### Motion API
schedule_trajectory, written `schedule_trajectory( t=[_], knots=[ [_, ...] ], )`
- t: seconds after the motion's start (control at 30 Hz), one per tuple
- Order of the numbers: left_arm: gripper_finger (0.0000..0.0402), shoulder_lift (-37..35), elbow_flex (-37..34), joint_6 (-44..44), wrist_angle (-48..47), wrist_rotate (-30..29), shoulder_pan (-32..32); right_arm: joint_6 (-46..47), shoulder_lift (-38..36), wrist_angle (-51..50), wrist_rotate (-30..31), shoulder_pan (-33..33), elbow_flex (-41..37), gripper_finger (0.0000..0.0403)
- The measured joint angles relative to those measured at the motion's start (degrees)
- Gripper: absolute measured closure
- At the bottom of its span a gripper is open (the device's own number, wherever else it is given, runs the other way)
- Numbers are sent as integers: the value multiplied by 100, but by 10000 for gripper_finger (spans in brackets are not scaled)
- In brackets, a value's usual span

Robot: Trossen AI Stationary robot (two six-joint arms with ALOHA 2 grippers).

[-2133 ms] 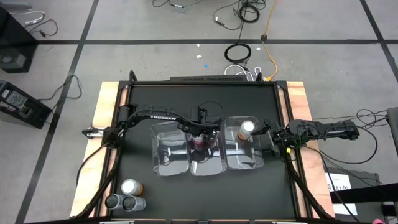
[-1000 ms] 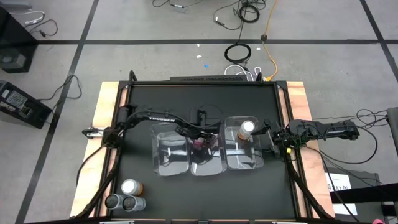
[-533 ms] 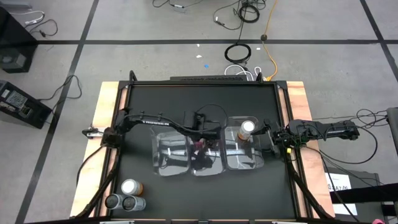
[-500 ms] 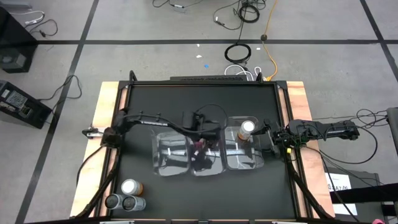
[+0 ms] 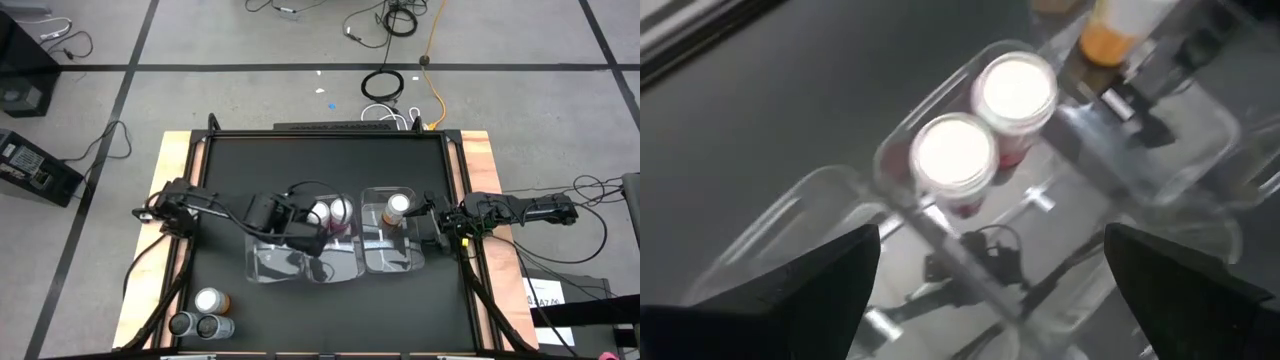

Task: Sort soda cans
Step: Put the orange soda can into the right transparent bin

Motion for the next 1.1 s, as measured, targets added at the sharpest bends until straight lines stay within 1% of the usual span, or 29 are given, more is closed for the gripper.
schedule_trajectory(
  t=[0.1, 0.17, 0.27, 0.5, 0.63, 0.77, 0.9, 1.1],
  knots=[
    [9, -12, 0, -7, -286, 9, -79, 0, 0, -1, 0, 1, 0, 5],
    [9, -4, 0, -4, -264, 9, -127, -62, 0, -1, 11, -1, 0, 5],
    [9, -2, 0, 2, -205, 11, -176, -455, 0, 1, 65, -1, 0, 5],
    [9, 24, -7, 35, -270, 9, -223, -1215, -30, 156, 628, 0, 0, 5],
    [9, 26, -7, 43, -270, 9, -227, -1527, -57, 517, 654, -1, -38, 5],
    [9, 26, -7, 47, -272, 4, -221, -1723, -47, 1299, 631, -9, -314, 5],
    [9, 26, -7, 276, -275, -2, -224, -1929, -49, 1979, 636, -140, -538, 5],
    [9, 26, -7, 297, -274, 0, -233, -2002, -52, 2031, 612, -335, -564, 5]
  ],
)
